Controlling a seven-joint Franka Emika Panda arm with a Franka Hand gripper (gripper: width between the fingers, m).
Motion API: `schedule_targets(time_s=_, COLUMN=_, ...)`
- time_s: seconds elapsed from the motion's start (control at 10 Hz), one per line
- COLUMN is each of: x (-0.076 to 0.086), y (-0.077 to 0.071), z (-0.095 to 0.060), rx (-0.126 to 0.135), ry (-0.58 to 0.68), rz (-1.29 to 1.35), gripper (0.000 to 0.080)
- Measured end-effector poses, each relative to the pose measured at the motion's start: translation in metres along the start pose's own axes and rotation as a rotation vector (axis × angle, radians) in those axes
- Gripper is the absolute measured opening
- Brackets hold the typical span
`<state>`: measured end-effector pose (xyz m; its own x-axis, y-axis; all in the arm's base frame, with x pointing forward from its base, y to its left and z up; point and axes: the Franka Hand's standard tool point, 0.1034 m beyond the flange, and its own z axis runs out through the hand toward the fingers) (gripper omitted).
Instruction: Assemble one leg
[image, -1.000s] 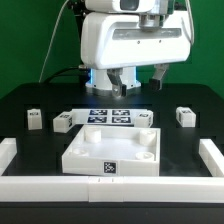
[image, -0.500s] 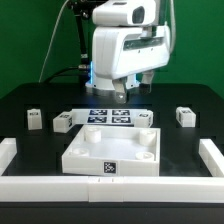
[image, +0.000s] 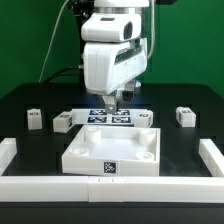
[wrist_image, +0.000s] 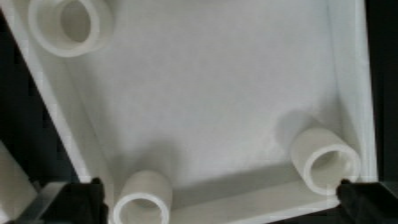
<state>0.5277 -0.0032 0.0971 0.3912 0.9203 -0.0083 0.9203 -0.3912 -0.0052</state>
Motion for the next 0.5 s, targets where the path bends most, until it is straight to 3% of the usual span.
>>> schedule_targets(time_s=0.3, x=-0.017, y=-0.007, z=0.013, rx=-0.015, ry=0.008, rz=-0.215, gripper=0.0650)
schedule_targets(time_s=0.5, x=-0.024, y=-0.024, z=0.024, rx=0.017, ry=-0.002, rz=-0.268, gripper=0.0650)
